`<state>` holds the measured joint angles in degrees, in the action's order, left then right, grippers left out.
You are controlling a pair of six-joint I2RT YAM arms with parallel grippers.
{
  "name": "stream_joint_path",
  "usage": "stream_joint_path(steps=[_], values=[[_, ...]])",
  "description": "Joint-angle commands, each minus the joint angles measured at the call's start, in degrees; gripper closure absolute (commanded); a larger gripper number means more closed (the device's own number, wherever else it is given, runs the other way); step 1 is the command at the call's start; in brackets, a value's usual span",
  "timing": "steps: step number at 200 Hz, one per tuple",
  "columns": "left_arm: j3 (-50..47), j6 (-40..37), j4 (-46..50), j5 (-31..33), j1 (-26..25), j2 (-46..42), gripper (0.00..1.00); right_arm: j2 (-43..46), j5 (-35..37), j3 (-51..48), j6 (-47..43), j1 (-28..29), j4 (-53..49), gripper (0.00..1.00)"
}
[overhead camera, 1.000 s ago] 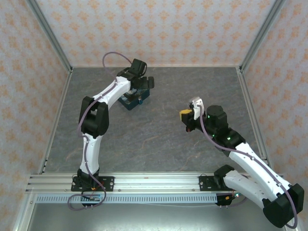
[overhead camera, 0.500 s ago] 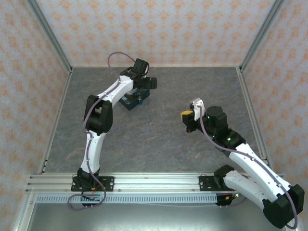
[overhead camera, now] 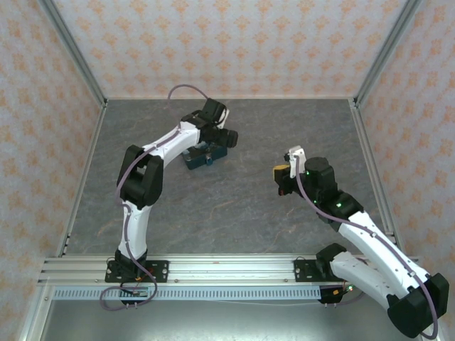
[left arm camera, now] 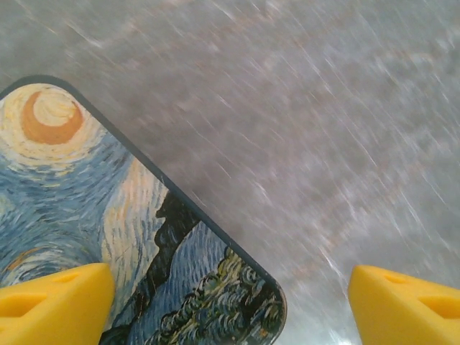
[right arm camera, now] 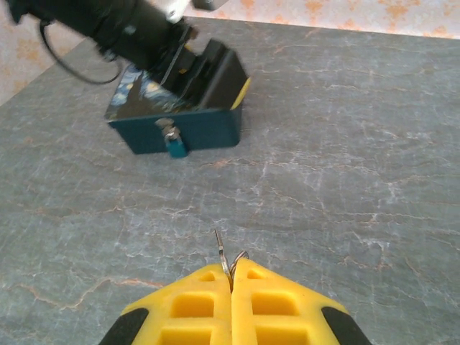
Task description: Unlock the padlock with the key
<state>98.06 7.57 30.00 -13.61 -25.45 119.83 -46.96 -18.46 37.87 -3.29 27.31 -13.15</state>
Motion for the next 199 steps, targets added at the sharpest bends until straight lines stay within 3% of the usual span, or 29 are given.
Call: stream_joint_path(steps=[1, 66, 139, 165, 199], values=[[-5.36, -1.82, 2.54, -3.90, -2.87, -3.78, 0.16, 0.38, -2.17, -3.07, 5.40, -2.66, 4.52, 1.00], [-17.62, -1.57, -1.13, -9.04, -10.76, -13.98, 0.23, 0.20, -9.13, -10.00, 15.50, -10.31, 15.49, 1.00], [-15.67, 0.56, -4.90, -7.37, -11.00, -21.12, 0.17, -4.35, -16.11, -11.99, 20.45, -10.63, 24.11, 1.00], [-19.87, 1.89, -6.50, -5.18, -8.49, -26.55, 0.15, -7.56, -19.63, -12.42, 23.38, -10.60, 28.67, 1.00], [-32.84, 8.12, -11.86, -9.56, -0.41, -35.77, 0.15, -12.55, -21.00, -10.95, 23.74, -7.30, 30.73, 1.00]])
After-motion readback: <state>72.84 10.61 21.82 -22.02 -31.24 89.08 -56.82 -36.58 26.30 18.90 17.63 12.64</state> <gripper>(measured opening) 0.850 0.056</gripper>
